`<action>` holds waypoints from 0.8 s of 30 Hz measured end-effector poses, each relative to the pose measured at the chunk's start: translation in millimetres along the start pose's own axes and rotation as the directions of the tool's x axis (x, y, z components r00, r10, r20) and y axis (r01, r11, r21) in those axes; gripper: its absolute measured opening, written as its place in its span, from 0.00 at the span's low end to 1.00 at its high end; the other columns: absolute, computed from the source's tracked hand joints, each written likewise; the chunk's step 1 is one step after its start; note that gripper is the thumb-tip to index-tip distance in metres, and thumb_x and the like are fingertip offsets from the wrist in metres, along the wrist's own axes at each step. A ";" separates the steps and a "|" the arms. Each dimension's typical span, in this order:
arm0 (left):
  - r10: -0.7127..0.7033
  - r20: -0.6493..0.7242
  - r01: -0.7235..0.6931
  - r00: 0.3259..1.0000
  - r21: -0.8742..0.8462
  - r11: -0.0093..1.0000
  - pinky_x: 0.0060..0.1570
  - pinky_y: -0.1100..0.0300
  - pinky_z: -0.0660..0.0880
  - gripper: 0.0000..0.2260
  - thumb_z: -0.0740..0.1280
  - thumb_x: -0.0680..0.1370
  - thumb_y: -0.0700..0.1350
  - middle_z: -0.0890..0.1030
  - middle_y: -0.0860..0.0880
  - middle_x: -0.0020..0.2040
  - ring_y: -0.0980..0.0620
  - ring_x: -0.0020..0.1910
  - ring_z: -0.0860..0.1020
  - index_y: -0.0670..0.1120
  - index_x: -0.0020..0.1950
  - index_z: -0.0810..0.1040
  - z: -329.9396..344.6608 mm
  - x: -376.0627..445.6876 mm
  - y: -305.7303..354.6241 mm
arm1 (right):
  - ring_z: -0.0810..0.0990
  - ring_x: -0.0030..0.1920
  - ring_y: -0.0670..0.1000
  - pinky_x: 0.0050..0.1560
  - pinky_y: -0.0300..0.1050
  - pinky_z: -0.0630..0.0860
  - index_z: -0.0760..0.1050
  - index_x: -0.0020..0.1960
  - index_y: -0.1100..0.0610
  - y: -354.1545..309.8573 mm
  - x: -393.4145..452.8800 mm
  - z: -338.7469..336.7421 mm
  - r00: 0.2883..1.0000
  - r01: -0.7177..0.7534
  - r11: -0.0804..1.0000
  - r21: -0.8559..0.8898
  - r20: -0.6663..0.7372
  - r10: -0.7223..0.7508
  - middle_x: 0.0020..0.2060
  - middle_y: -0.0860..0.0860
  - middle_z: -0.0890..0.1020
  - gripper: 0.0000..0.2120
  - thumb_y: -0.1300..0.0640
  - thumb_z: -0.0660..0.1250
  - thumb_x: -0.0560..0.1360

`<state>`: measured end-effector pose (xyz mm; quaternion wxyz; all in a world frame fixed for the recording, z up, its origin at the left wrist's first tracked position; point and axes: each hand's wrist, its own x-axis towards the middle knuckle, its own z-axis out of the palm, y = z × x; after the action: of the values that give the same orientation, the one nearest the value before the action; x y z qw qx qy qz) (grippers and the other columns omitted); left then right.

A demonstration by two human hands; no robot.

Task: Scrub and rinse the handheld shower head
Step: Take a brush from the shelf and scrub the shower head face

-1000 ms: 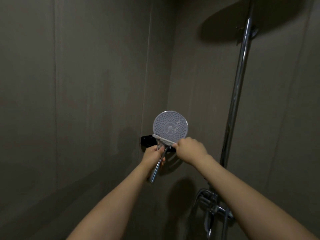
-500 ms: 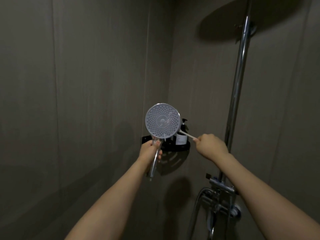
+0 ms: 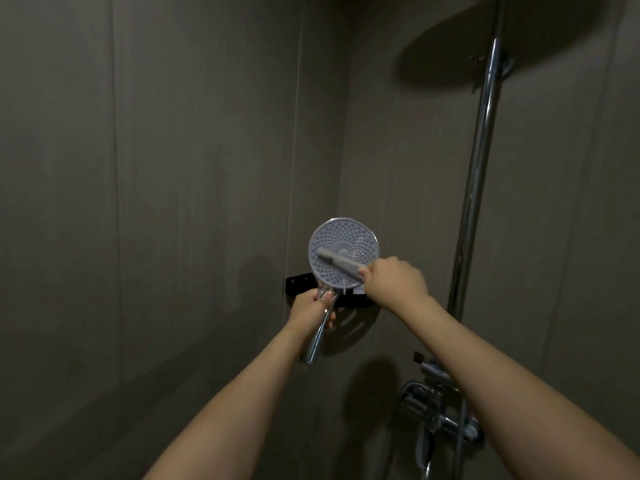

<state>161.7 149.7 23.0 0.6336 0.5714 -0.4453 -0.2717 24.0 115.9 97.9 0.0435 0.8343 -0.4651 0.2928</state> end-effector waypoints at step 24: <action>-0.045 0.002 0.045 0.999 -0.111 0.993 0.20 0.66 0.67 0.12 0.58 0.80 0.44 0.72 0.44 0.29 0.51 0.24 0.69 0.45 0.36 0.69 0.9 -10.7 1.4 | 0.79 0.46 0.60 0.40 0.45 0.69 0.78 0.53 0.58 39.0 -31.1 2.1 0.994 -0.093 0.986 0.135 0.062 0.085 0.47 0.60 0.81 0.19 0.49 0.53 0.80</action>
<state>155.8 158.8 21.6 0.6580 0.5453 -0.4164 -0.3103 -18.7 116.6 71.9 -0.0406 0.8215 -0.4817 0.3024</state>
